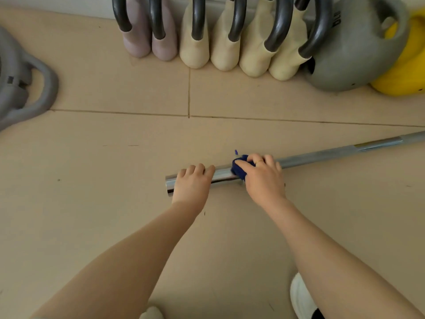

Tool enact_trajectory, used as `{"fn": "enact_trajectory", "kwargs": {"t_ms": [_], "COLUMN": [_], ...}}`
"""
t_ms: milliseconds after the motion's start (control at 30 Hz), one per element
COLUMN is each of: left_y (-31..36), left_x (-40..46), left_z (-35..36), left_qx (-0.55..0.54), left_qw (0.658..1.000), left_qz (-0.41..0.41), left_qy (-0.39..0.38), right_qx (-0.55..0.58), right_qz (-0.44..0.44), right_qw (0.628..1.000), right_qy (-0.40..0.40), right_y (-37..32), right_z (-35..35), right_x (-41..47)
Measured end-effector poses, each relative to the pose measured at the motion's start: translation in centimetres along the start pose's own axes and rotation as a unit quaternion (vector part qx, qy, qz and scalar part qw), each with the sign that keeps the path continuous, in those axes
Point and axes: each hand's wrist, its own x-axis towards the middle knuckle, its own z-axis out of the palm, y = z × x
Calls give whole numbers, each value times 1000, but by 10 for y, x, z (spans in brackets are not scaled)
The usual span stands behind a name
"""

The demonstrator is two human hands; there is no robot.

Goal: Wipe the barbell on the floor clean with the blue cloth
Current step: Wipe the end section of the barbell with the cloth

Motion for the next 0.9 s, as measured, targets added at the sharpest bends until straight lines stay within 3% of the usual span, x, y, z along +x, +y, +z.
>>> {"fn": "enact_trajectory", "kwargs": {"t_ms": [100,167,300,400,667,900], "left_y": [0,0,3,5,13,21], "left_x": [2,1,-1,2,-2,-11], "left_z": [11,11,10,12,7,20], "left_qx": [-16,-23,-39,11,20,-34], "left_qw": [999,999,999,999,997,989], "left_qz": [0,-1,-7,-12,-43,-65], "left_qy": [32,34,36,48,61,125], "right_qx": [31,29,45,65,55,82], "right_qz": [21,-13,-110,-144,-120,-179], "right_qw": [996,992,989,986,960,962], "right_qy": [-82,-126,-87,-62,-246,-191], "right_y": [16,20,30,33,24,32], "right_z": [-5,-9,-19,-18,-24,-38], "right_x": [31,39,21,18,65,48]}}
